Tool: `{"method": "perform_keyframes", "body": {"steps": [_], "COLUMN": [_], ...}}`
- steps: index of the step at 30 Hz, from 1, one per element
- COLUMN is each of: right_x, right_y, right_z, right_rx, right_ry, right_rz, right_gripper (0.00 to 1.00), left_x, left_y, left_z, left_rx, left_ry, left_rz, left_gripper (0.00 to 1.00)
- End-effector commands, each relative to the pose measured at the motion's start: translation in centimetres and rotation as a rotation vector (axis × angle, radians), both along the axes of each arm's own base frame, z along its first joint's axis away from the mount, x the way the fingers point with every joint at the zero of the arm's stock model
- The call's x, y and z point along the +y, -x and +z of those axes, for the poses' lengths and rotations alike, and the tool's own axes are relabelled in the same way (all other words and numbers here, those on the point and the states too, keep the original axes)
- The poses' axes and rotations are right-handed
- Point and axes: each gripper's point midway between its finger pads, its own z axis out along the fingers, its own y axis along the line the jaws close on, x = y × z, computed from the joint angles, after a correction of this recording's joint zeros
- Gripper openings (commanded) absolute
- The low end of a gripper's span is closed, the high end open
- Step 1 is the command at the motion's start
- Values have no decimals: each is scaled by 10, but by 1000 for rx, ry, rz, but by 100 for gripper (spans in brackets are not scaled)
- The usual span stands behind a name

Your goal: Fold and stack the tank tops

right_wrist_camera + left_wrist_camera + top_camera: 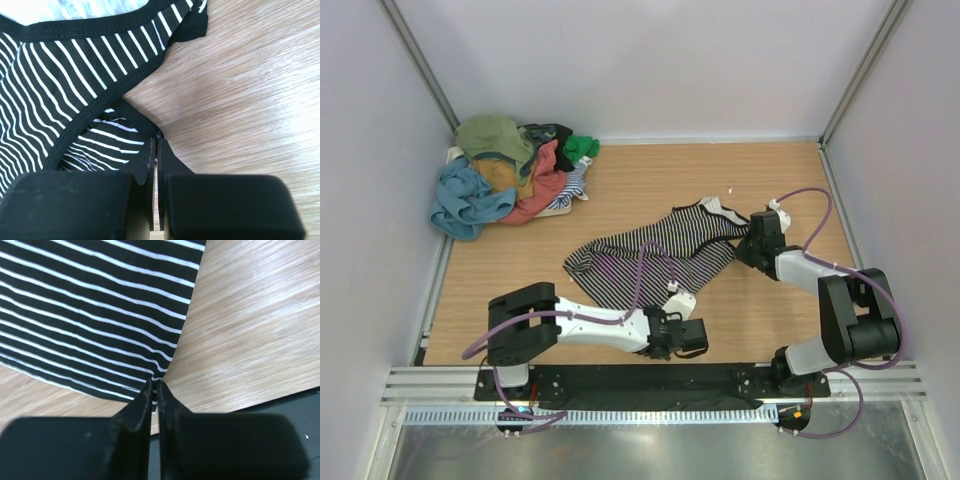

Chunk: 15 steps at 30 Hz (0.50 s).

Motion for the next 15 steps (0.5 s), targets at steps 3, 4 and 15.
{"method": "perform_keyframes", "body": {"steps": [3, 4, 15], "right_x": [-3, -4, -30], "right_y": [-7, -7, -48], "right_z": [19, 22, 130], "right_rx": [-77, -85, -186], "right_ry": [10, 13, 128], "right_rz": [-7, -12, -138], "right_gripper": [1, 1, 1], "left_x": [13, 18, 58], "left_y": [-3, -4, -136], "left_z": [-30, -33, 113], "left_rx": [107, 114, 37], "left_ry": [66, 76, 416], "left_rz": [83, 92, 259], "left_gripper": [0, 0, 0]}}
